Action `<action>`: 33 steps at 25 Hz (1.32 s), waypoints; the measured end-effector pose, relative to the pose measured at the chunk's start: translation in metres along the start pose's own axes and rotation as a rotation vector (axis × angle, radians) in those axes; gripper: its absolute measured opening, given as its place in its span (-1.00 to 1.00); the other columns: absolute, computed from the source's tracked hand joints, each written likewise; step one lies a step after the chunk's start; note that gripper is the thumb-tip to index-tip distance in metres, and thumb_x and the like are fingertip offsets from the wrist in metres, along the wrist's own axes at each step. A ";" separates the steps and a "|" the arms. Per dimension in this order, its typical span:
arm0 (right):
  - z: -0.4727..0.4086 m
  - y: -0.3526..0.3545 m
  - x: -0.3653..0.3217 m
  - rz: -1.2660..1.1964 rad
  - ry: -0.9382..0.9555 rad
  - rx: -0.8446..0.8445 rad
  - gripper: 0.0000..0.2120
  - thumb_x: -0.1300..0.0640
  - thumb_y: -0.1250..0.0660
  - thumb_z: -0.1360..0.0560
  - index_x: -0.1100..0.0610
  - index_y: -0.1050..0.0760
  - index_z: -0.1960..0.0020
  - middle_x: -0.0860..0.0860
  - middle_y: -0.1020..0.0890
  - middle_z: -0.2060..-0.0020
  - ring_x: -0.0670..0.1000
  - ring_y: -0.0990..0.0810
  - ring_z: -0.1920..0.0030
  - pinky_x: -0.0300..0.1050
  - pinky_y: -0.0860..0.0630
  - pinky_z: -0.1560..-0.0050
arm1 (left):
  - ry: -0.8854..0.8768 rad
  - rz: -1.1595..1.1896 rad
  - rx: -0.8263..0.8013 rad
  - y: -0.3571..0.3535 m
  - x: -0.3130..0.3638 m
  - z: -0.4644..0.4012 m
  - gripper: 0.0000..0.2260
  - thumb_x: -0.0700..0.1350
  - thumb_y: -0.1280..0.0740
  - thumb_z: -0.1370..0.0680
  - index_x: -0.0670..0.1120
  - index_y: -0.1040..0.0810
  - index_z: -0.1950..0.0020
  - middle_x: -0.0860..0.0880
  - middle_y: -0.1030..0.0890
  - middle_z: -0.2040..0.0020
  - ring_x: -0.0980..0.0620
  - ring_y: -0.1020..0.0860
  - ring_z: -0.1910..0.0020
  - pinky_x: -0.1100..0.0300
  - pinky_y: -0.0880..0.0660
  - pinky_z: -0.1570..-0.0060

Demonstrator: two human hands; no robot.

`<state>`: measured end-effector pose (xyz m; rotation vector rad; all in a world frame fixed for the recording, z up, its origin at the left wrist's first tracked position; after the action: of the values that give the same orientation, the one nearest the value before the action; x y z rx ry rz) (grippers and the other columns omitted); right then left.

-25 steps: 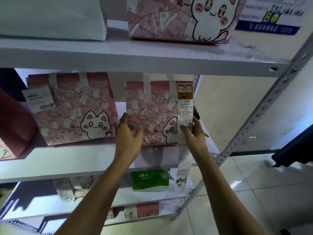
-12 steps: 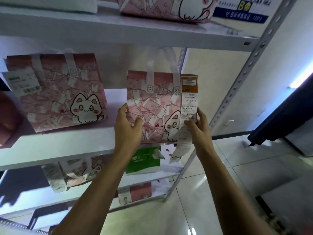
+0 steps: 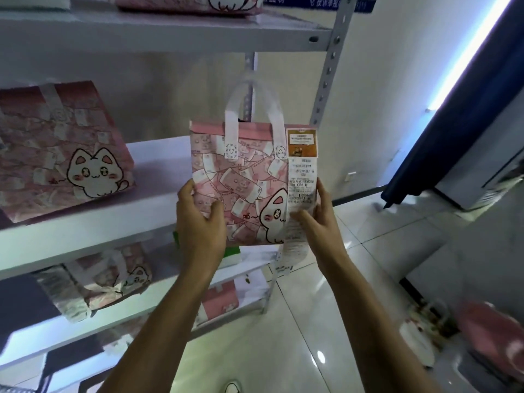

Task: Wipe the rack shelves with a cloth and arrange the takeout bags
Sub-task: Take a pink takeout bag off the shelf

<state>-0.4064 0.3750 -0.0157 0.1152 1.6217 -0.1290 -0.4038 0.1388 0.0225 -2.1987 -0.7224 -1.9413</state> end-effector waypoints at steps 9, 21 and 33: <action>0.104 0.094 0.007 -0.073 -0.019 0.199 -0.30 0.33 -0.25 -0.53 -0.22 -0.19 -0.51 0.00 -0.64 -0.19 -0.01 -0.70 -0.06 -0.17 -0.64 0.24 | -0.010 0.033 -0.228 -0.034 0.020 0.105 -0.60 -0.16 -0.26 -0.64 0.11 -0.34 -0.45 0.07 -0.56 -0.18 0.09 -0.62 0.00 0.45 -0.50 0.42; 0.182 0.254 -0.005 -0.085 0.030 0.523 -0.23 0.38 -0.25 -0.53 -0.23 -0.12 -0.55 0.05 -0.65 -0.18 0.03 -0.70 -0.08 -0.09 -0.66 0.13 | -0.127 0.089 -0.506 -0.166 0.066 0.197 -0.57 -0.12 -0.28 -0.63 0.07 -0.31 -0.48 -0.04 -0.52 -0.34 -0.04 -0.55 -0.23 0.01 -0.62 -0.09; 0.133 0.398 -0.035 0.002 0.098 0.878 -0.27 0.32 -0.28 -0.47 -0.20 -0.20 -0.51 0.03 -0.64 -0.21 0.02 -0.69 -0.13 -0.04 -0.68 0.05 | -0.187 0.225 -0.891 -0.365 0.127 0.193 -0.53 -0.11 -0.30 -0.63 0.11 -0.26 -0.51 -0.04 -0.49 -0.36 0.00 -0.56 -0.24 0.00 -0.64 -0.08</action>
<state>-0.2120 0.7478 0.0067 0.8024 1.5590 -0.8391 -0.3762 0.5699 0.0319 -2.7627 0.4953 -2.1976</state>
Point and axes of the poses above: each hand's wrist, its own z-axis away from the middle knuckle, its own y-axis out of the back of the hand, x = y × z, the point moved 7 cm from there along -z, towards the middle knuckle
